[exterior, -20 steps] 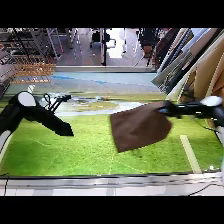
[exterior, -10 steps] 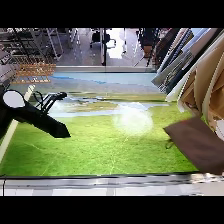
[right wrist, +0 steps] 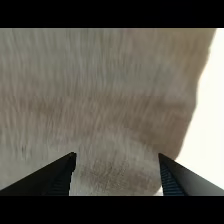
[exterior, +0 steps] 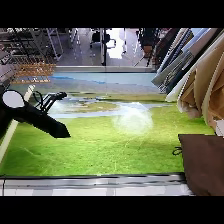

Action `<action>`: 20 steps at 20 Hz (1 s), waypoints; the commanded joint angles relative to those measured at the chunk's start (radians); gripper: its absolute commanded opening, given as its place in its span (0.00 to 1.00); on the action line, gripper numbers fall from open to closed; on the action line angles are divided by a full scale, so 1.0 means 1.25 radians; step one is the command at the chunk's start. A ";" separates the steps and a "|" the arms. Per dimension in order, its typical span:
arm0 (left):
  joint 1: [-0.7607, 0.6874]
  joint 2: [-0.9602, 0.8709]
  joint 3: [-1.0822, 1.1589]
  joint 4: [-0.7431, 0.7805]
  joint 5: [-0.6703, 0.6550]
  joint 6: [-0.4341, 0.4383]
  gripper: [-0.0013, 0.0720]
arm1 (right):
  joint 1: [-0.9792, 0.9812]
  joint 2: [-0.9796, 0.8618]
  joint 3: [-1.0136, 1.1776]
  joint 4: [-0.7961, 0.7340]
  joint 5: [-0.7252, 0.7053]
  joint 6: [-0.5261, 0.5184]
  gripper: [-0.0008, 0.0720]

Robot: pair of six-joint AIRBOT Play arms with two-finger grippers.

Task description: Fold the clothes and pants, and hang the long-sleeved shirts on hangers.

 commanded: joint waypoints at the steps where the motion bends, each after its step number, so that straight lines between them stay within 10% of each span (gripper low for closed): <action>1: 0.001 0.001 0.000 0.030 0.003 0.000 0.03 | -0.002 0.002 0.128 0.164 0.021 0.002 0.81; 5: 0.001 0.002 0.000 0.343 0.013 -0.048 0.03 | 0.222 0.002 0.204 0.488 0.004 -0.165 0.81; 8: 0.023 0.027 0.000 0.551 0.054 -0.130 0.03 | 0.552 0.001 0.166 0.352 0.043 -0.226 0.80; 13: 0.172 0.113 0.000 0.540 0.140 -0.201 0.03 | 1.039 0.001 0.009 0.117 -0.141 -0.226 0.75; 17: 0.224 0.127 0.000 0.542 0.131 -0.279 0.03 | 1.173 0.002 0.011 -0.034 -0.410 -0.233 0.04; 20: 0.225 0.125 0.000 0.542 0.131 -0.279 0.03 | 1.171 0.002 0.016 -0.027 -0.545 -0.232 0.03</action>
